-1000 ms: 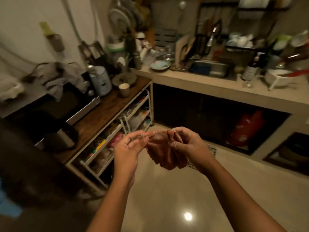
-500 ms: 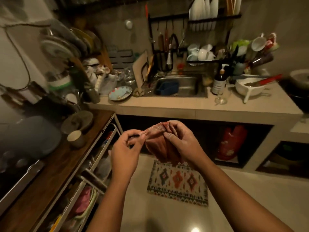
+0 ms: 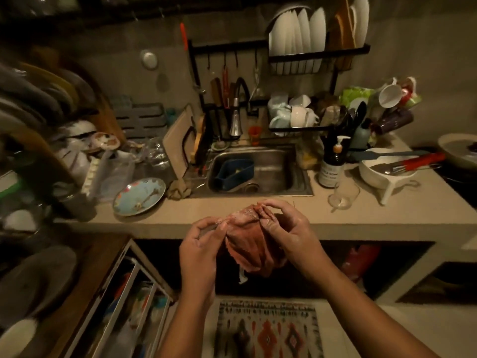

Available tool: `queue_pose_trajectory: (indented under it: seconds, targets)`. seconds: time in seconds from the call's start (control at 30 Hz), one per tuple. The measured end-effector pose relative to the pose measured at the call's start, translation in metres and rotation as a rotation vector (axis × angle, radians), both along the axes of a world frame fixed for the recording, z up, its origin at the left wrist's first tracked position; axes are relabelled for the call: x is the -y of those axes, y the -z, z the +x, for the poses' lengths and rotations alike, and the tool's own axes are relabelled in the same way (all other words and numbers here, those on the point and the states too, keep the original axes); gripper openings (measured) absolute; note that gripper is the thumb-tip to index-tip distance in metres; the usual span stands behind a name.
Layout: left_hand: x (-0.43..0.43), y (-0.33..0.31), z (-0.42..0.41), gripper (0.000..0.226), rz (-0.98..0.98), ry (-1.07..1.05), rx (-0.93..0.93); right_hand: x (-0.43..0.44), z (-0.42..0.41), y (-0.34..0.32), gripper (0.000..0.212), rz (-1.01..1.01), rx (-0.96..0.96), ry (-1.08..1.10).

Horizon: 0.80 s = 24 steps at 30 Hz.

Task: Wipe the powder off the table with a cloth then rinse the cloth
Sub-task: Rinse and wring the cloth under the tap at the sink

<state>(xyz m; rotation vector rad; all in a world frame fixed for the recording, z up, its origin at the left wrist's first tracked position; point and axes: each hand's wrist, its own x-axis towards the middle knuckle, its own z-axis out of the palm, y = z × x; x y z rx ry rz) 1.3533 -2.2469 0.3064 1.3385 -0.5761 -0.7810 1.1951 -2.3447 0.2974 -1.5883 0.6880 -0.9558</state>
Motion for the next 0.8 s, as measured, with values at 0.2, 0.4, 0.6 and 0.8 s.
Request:
queue_pose_trajectory:
  seconds: [0.2,0.4,0.6,0.8]
  targets:
    - [0.136,0.004,0.051,0.016,0.036,0.155,-0.07,0.098,0.038,0.008,0.04,0.089,-0.039,0.14]
    - [0.238,0.015,0.081,0.016,0.07,0.334,0.038,0.183,0.067,0.031,0.042,0.184,-0.094,0.24]
    - [0.313,0.029,0.12,0.031,0.156,0.392,0.059,0.28,0.098,0.041,0.023,0.144,-0.177,0.174]
    - [0.385,0.04,0.205,0.032,0.188,0.365,0.135,0.359,0.128,0.057,0.017,0.152,-0.203,0.132]
